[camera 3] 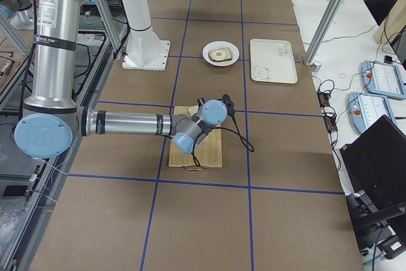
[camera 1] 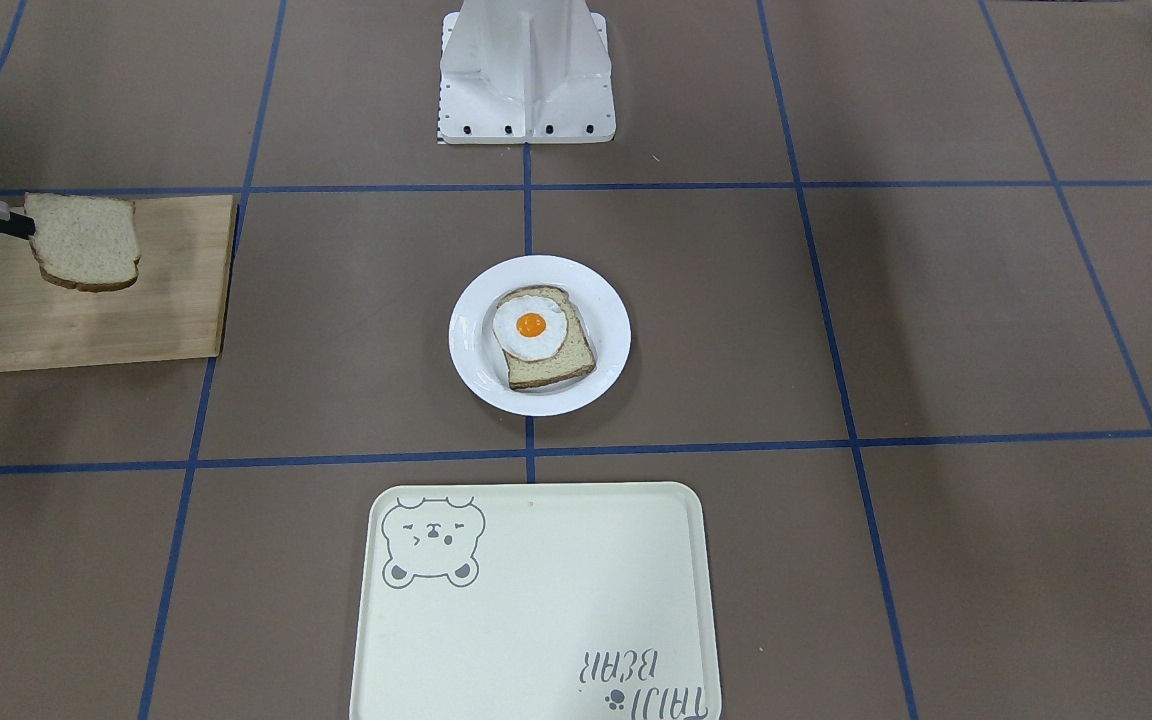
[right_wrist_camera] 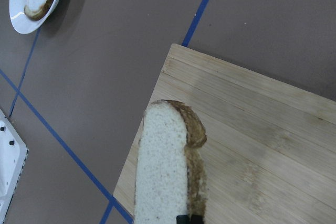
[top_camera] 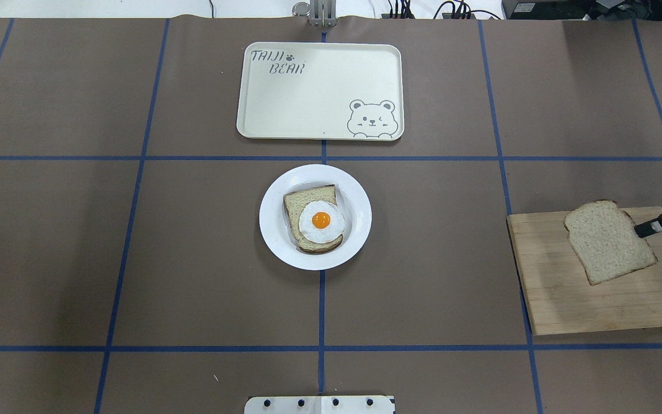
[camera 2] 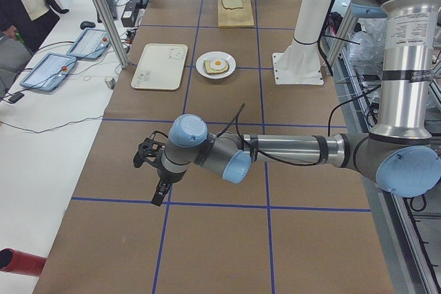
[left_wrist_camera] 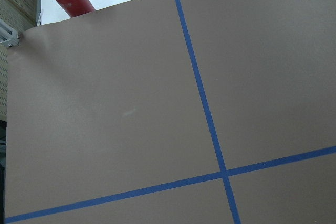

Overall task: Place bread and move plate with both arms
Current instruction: 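Carry the bread slice with the right gripper over the white plate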

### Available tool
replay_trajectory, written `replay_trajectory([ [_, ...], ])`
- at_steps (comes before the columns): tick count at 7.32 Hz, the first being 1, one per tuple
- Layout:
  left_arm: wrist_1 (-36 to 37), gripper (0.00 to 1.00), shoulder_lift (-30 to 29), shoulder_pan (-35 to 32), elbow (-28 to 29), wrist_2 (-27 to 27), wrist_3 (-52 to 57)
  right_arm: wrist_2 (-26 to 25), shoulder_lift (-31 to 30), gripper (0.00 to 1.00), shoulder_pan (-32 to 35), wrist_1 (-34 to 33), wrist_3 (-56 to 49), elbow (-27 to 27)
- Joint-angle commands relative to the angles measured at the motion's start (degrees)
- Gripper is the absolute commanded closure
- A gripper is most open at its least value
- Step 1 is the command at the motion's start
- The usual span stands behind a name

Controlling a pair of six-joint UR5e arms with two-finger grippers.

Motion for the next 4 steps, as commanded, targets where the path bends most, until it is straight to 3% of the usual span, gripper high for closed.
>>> replay_trajectory([
  [1,0.07,0.00,0.00,0.00,0.27,-0.09,-0.03,-0.53,11.39,1.00,-0.08,-0.14,16.81,-0.16],
  [2,0.07,0.00,0.09,0.00,0.71,-0.09,-0.12,-2.19,17.37,1.00,-0.95,-0.06,26.73,-0.16],
  [4,0.16,0.00,0.01,0.00,2.02,-0.09,-0.12,-12.96,26.35,1.00,-9.00,0.12,38.65,0.80],
])
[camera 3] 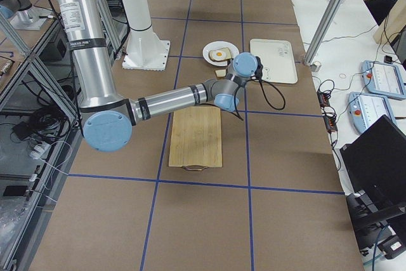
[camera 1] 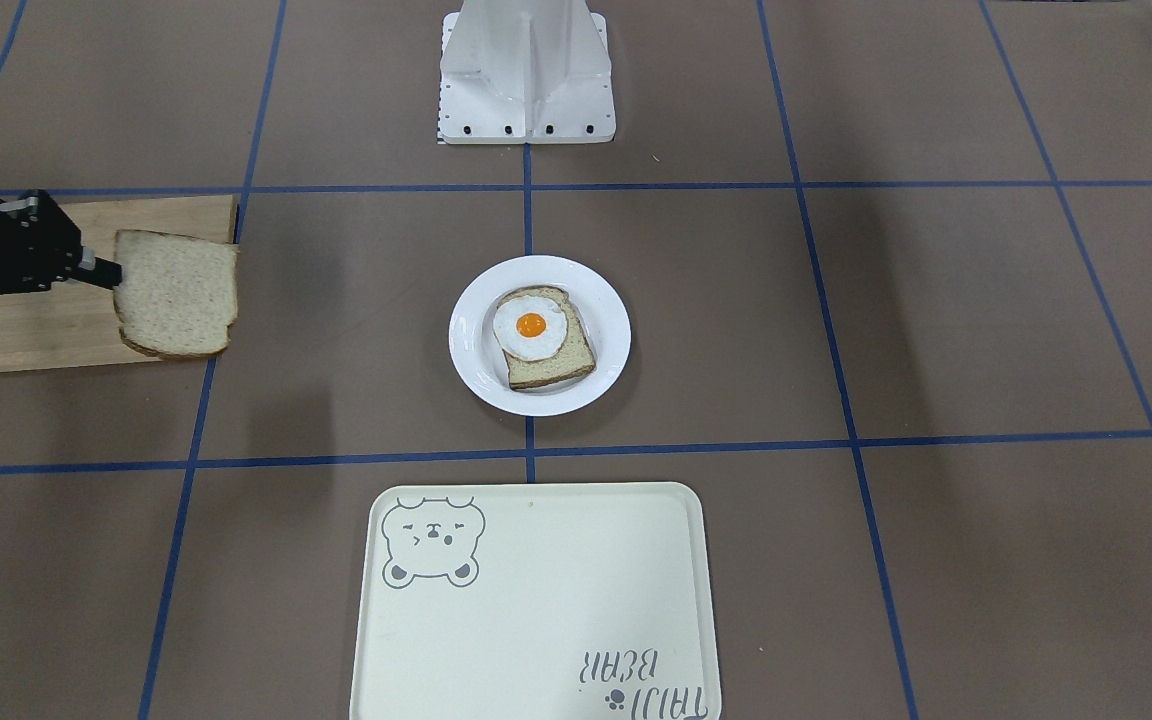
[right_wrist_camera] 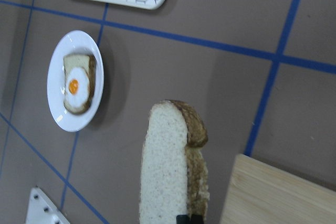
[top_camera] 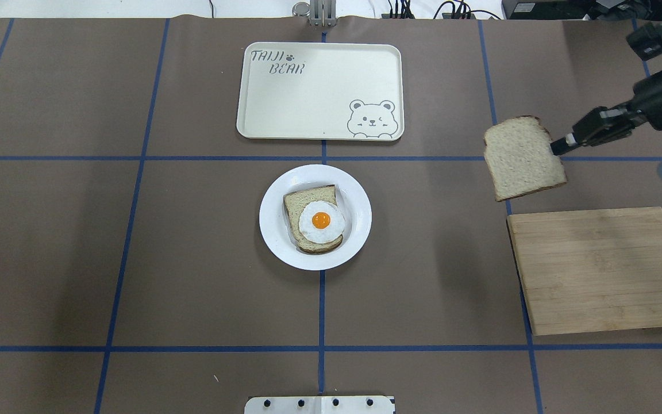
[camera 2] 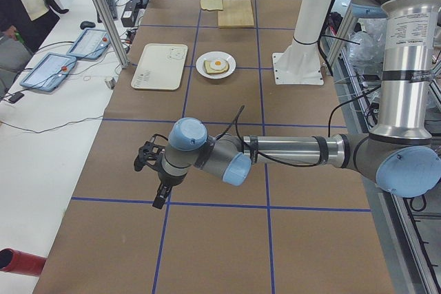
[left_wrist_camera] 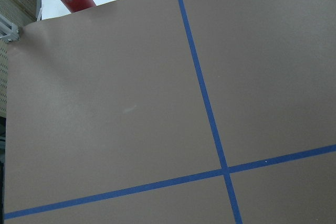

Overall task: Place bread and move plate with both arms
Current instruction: 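Carry the bread slice with the right gripper over the white plate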

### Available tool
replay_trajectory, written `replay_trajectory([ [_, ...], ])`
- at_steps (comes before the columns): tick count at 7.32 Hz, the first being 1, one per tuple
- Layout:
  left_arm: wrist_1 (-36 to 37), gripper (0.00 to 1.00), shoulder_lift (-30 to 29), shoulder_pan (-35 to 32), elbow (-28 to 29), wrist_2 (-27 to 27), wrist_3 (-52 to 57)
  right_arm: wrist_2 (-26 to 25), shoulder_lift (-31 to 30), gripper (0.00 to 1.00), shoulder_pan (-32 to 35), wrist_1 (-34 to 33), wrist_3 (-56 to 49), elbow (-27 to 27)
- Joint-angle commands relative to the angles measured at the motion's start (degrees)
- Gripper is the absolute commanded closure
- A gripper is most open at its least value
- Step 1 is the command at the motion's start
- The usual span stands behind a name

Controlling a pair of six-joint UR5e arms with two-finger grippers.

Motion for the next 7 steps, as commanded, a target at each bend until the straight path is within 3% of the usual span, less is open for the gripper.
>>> replay_trajectory([
  [1,0.07,0.00,-0.14,0.00,1.71,0.00,-0.01,-14.11,10.11,1.00,-10.51,0.02,13.44,1.33],
  [3,0.07,0.00,-1.11,0.00,3.47,0.00,-0.01,-27.23,13.82,1.00,-22.99,-0.59,15.43,2.75],
  [5,-0.02,0.00,-1.20,0.00,3.82,0.00,0.07,-37.17,14.36,1.00,-29.53,-0.33,14.30,0.83],
  [7,-0.02,0.00,-1.20,0.00,3.91,0.00,0.07,-36.61,15.68,1.00,-29.37,-0.07,7.90,-3.14],
])
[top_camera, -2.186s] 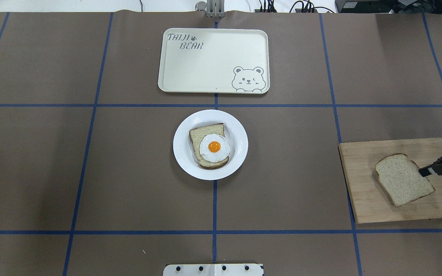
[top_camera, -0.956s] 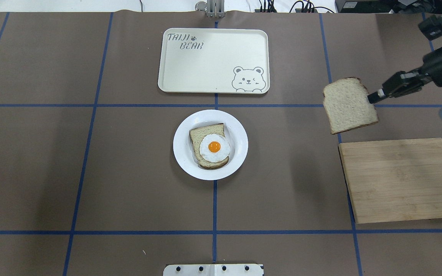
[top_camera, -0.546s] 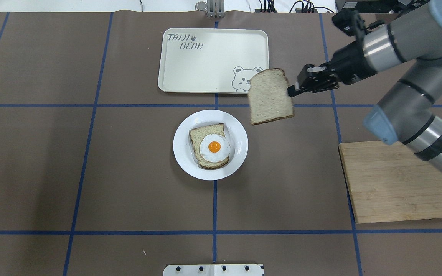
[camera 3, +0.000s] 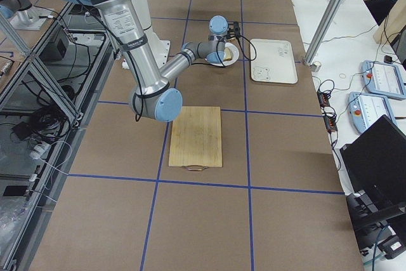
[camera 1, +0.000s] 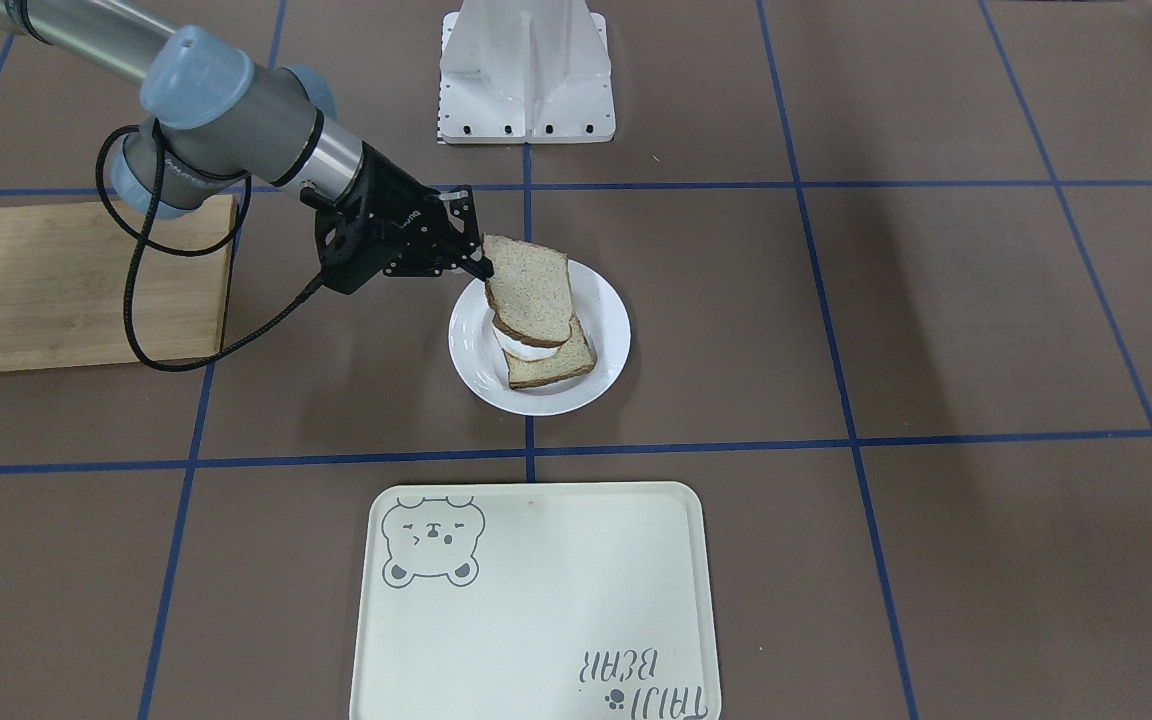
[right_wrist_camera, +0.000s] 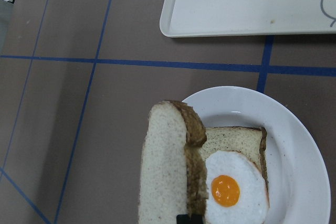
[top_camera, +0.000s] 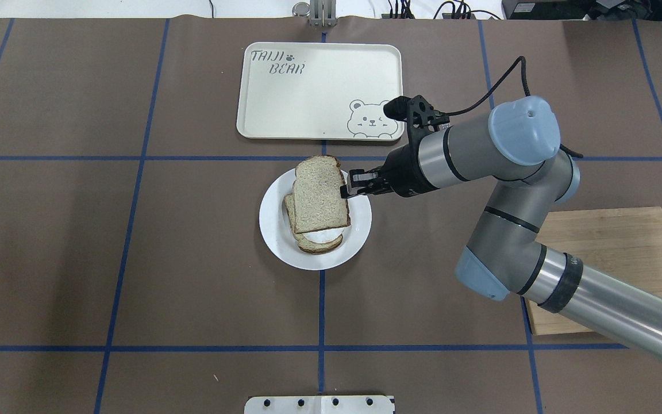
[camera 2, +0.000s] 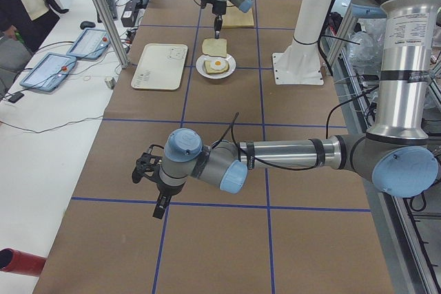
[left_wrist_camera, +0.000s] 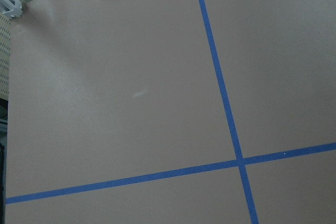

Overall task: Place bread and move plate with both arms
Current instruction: 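Carry the bread slice with the right gripper over the white plate, then lower the bread onto the egg slice and open the right gripper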

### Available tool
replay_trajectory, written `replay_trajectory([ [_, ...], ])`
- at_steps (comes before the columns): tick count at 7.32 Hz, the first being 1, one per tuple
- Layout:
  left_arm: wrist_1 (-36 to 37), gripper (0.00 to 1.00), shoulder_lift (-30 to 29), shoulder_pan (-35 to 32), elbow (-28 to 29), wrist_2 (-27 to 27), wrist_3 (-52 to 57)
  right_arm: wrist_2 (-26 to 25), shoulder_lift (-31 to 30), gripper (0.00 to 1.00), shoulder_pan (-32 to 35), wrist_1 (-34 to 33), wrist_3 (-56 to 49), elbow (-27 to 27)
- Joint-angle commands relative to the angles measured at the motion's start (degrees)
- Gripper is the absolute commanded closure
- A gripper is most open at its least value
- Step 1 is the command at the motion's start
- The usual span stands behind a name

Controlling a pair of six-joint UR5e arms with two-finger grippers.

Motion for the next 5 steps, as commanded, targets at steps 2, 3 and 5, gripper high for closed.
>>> replay_trajectory([
  [2,-0.10,0.00,-0.02,0.00,0.12,0.00,0.01,0.51,1.86,1.00,-0.49,0.10,-7.96,-4.46],
  [3,-0.10,0.00,-0.02,0.00,0.12,0.00,0.01,0.51,3.26,1.00,-0.93,0.27,-8.60,-7.17],
  [5,-0.10,0.00,-0.02,0.00,0.21,0.00,0.10,-1.14,2.58,1.00,-4.43,3.15,-8.70,-7.90],
])
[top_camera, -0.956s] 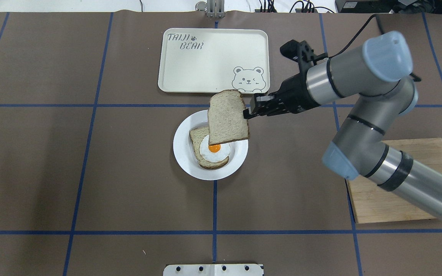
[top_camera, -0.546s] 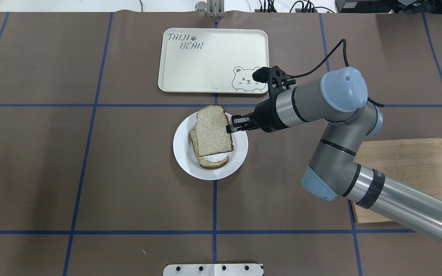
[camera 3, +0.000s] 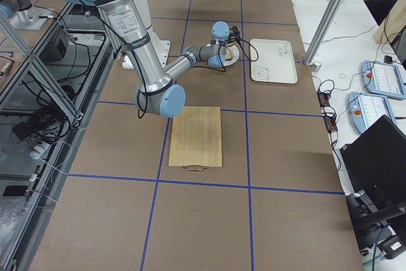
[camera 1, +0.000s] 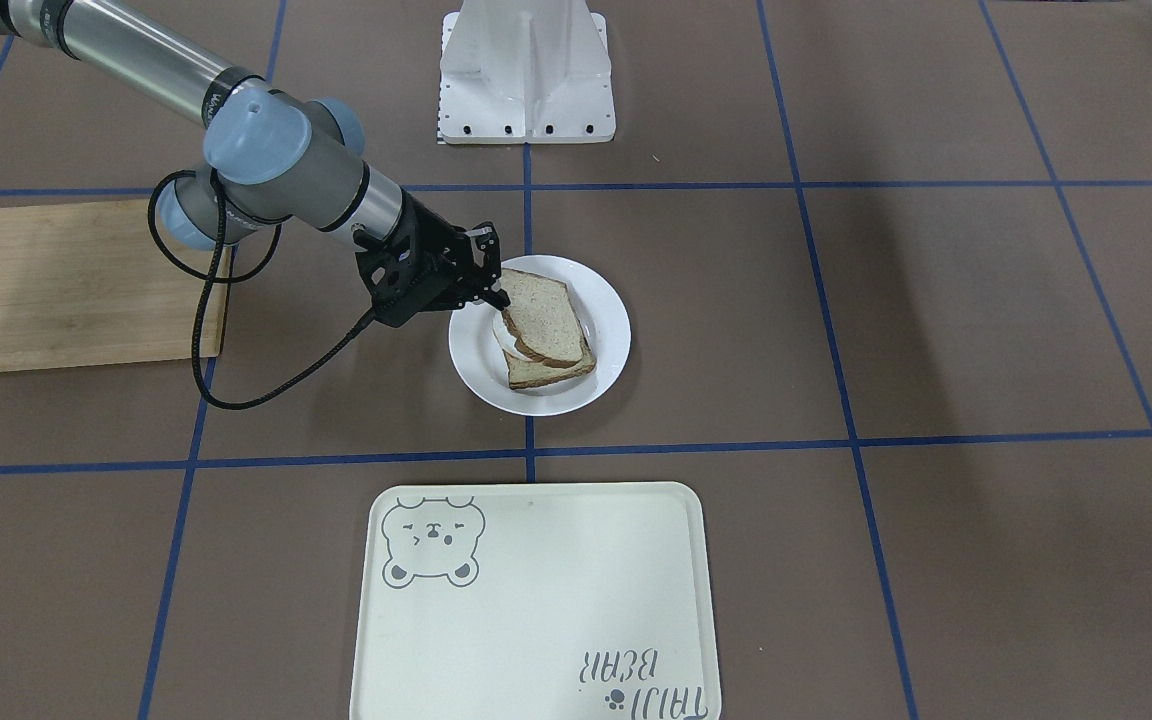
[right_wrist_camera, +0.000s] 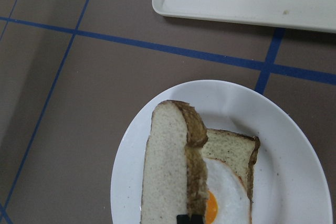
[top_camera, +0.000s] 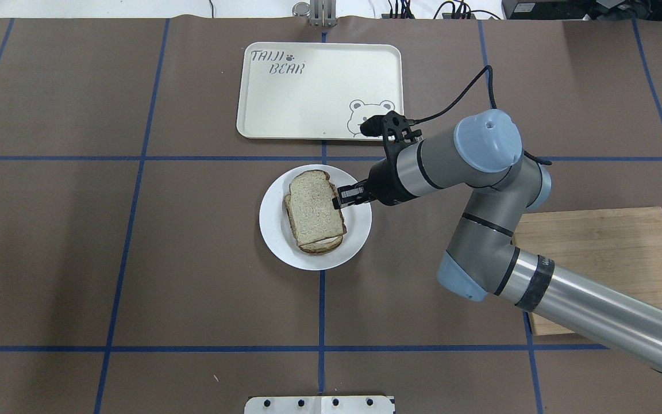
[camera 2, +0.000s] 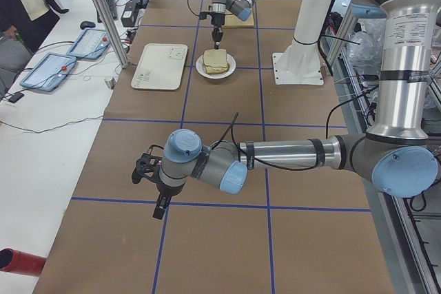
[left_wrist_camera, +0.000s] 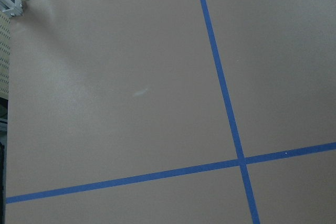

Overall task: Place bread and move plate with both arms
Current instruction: 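Lower the bread onto the egg slice and open the right gripper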

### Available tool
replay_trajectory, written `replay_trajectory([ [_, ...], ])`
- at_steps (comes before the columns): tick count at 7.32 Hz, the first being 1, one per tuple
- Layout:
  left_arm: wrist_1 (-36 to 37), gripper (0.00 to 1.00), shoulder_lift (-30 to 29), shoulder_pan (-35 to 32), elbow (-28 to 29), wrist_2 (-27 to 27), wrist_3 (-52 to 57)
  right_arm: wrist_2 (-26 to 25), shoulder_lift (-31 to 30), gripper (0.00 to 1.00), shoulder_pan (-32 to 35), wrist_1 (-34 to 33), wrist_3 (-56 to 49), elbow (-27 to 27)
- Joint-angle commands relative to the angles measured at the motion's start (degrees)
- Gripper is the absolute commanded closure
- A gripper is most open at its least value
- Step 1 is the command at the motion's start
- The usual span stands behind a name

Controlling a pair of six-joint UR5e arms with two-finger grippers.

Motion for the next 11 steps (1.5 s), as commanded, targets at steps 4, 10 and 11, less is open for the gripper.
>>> replay_trajectory([
  [4,0.00,0.00,-0.09,0.00,0.06,0.00,0.07,-2.45,-1.71,1.00,-2.03,3.10,-0.35,-1.19],
  [10,0.08,0.00,-0.09,0.00,-0.29,0.00,-0.02,-2.63,-1.63,0.00,0.26,1.79,0.97,-0.84],
  [11,0.08,0.00,-0.09,0.00,-0.55,0.00,-0.02,-2.19,-1.97,0.00,2.79,-2.57,0.88,0.38],
])
